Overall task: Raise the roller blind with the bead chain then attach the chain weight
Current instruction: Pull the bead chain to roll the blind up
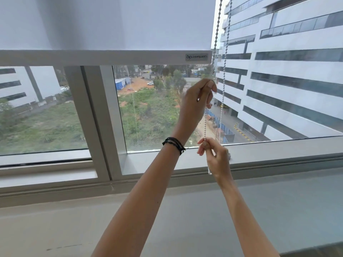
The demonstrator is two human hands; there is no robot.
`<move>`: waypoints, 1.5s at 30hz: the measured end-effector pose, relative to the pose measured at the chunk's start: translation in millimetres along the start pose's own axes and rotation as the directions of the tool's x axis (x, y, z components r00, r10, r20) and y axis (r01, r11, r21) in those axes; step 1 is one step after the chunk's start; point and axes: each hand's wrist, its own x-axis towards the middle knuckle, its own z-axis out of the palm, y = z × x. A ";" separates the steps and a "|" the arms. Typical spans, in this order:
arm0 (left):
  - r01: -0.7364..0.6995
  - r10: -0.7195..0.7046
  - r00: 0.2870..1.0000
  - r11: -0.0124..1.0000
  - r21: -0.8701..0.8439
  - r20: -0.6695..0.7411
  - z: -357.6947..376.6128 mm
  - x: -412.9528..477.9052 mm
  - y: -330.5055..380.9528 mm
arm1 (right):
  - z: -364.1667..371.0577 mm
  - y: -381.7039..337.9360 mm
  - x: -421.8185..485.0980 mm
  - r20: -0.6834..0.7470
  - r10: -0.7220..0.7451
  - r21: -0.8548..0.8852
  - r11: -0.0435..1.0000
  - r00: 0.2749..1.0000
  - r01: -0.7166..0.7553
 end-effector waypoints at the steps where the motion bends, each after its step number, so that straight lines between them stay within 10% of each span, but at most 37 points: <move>1: 0.016 -0.016 1.000 1.000 -0.001 0.005 1.9 -4.5 -3.8 | 0.0 3.4 -4.2 0.009 0.015 -0.009 1.000 1.000 -0.015; 23: 0.240 -0.246 0.967 0.967 0.081 0.062 5.2 -100.4 -72.7 | 5.5 57.1 -76.5 0.317 0.155 -0.477 0.879 0.936 0.016; 28: 0.235 -0.238 0.970 0.970 0.065 0.046 6.0 -102.5 -65.6 | -16.4 32.7 -36.8 0.492 0.281 -0.332 0.935 0.824 -0.121; 34: 0.251 -0.253 0.964 0.968 0.026 0.079 0.3 -103.4 -63.4 | -33.5 -21.2 38.6 0.201 0.186 -0.008 0.982 0.962 -0.188; 39: 0.260 -0.262 0.961 0.965 0.038 0.088 -4.2 -102.3 -61.7 | -30.8 -69.6 85.4 0.217 0.220 0.511 0.804 0.951 -0.303; 45: 0.265 -0.269 0.960 0.963 0.053 0.075 -9.6 -101.8 -64.4 | -17.5 -109.2 118.6 0.195 0.087 0.517 0.837 0.977 -0.178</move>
